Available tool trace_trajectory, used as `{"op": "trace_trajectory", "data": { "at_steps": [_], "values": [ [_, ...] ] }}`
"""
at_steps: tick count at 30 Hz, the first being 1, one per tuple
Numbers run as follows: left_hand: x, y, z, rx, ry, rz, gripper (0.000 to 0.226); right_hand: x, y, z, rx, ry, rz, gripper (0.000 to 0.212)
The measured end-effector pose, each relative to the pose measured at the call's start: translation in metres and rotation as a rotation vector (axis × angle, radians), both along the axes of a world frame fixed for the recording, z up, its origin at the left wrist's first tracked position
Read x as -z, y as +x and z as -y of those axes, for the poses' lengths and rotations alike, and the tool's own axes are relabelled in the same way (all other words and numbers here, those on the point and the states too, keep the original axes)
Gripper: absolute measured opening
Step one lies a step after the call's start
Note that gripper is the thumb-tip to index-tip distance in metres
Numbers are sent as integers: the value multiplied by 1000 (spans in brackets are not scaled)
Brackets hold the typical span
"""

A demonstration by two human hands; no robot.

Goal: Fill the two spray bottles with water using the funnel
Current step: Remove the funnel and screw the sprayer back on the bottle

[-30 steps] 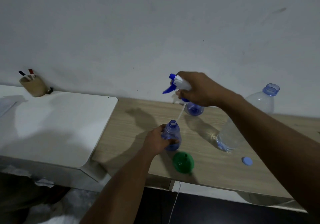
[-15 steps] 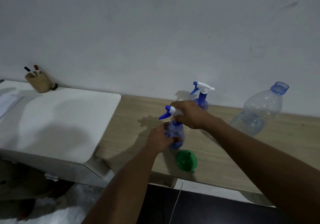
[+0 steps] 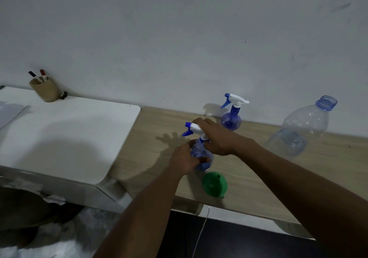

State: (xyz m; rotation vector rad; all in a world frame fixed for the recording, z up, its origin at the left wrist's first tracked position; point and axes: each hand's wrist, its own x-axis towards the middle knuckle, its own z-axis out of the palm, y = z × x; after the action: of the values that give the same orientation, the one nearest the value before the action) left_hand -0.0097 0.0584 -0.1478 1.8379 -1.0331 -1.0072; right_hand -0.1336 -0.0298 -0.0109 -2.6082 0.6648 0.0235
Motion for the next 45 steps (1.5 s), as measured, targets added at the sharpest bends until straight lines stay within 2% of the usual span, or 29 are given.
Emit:
{"op": "trace_trajectory", "data": {
  "at_steps": [4,12,17,22,26,32,38,40,42,45],
  "values": [
    [-8,-2,-5,5,-33,-2,82,7,1,-4,35,-54,76,51],
    [2,-4,-2,-5,-3,9,85,15,-18,4,35,-4,212,26],
    [-6,-4,-1,16,34,41,110,11,-18,3,55,-39,199,21],
    [-13,-7,0,7,98,118,88,17,-18,0,34,-96,218,17],
    [-8,-5,2,31,57,60,85,16,-18,1,152,-21,333,20],
    [-10,-6,3,28,48,31,66,20,-20,0,105,-48,234,20],
    [-9,-8,3,23,57,123,46,35,-17,-13,170,-242,296,27],
    [-9,-8,2,24,76,134,36,40,-16,-13,226,-236,300,34],
    [-11,-9,1,31,66,115,39,42,-17,-12,257,-199,318,39],
    [-11,-9,1,27,35,73,55,39,-23,-12,214,-94,351,34]
  ]
}}
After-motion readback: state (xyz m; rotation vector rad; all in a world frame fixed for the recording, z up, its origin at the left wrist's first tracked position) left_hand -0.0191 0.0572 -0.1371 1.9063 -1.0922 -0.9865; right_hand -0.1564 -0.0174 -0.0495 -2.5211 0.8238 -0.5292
